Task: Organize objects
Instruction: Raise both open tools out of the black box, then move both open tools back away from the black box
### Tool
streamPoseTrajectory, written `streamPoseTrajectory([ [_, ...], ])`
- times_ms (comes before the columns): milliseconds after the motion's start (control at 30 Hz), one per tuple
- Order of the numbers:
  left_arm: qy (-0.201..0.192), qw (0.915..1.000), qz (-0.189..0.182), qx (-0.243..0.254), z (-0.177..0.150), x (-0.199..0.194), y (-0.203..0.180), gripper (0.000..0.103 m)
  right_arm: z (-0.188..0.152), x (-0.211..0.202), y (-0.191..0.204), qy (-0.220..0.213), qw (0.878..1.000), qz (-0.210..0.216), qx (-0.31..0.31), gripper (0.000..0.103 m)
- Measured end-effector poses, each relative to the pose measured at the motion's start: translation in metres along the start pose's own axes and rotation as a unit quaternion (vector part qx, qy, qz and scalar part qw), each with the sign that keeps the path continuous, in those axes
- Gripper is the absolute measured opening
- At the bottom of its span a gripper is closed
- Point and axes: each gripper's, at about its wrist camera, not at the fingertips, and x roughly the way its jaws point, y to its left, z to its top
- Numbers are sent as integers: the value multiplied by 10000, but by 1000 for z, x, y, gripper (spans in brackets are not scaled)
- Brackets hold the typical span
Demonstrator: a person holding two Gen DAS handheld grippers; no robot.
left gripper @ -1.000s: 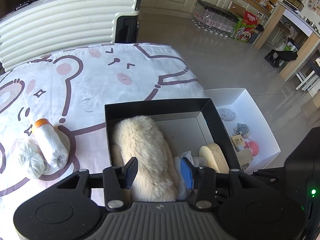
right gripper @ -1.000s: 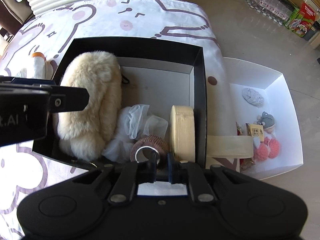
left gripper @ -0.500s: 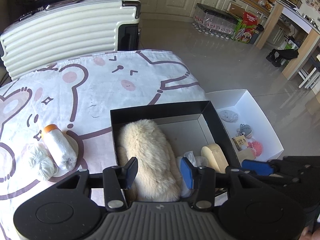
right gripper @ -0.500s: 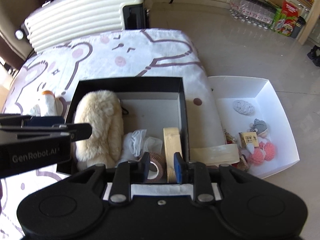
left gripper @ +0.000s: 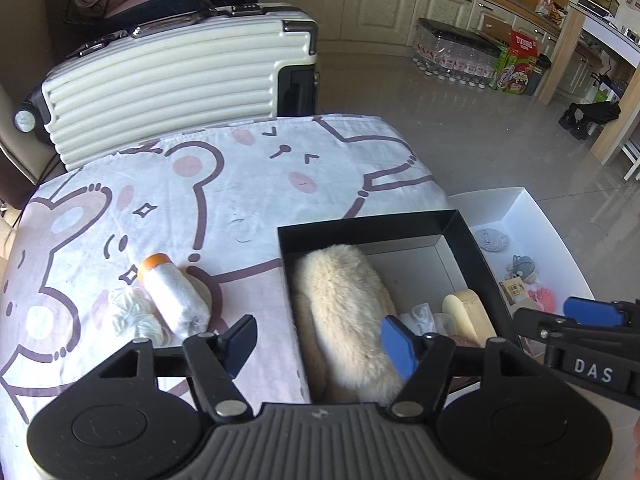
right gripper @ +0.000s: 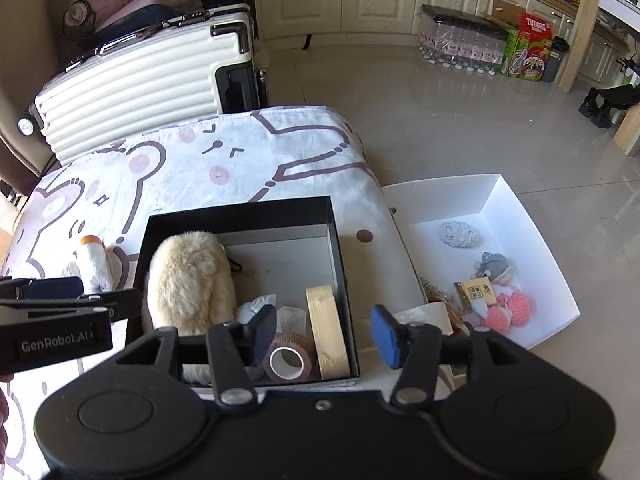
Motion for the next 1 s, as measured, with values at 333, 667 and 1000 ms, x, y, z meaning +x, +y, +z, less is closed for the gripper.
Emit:
streamPoseTrajectory([
  [333, -133, 9994, 312, -5, -2, -11, 13, 96, -7, -8, -6, -126, 9992, -374, 113, 87],
  [667, -114, 9985, 472, 249, -7, -12, 12, 103, -12, -12, -11, -249, 9980, -559, 186, 103],
  [1000, -96, 9985, 470, 261, -8, -11, 16, 103, -11, -11, -11, -264, 9974, -600, 287, 103],
])
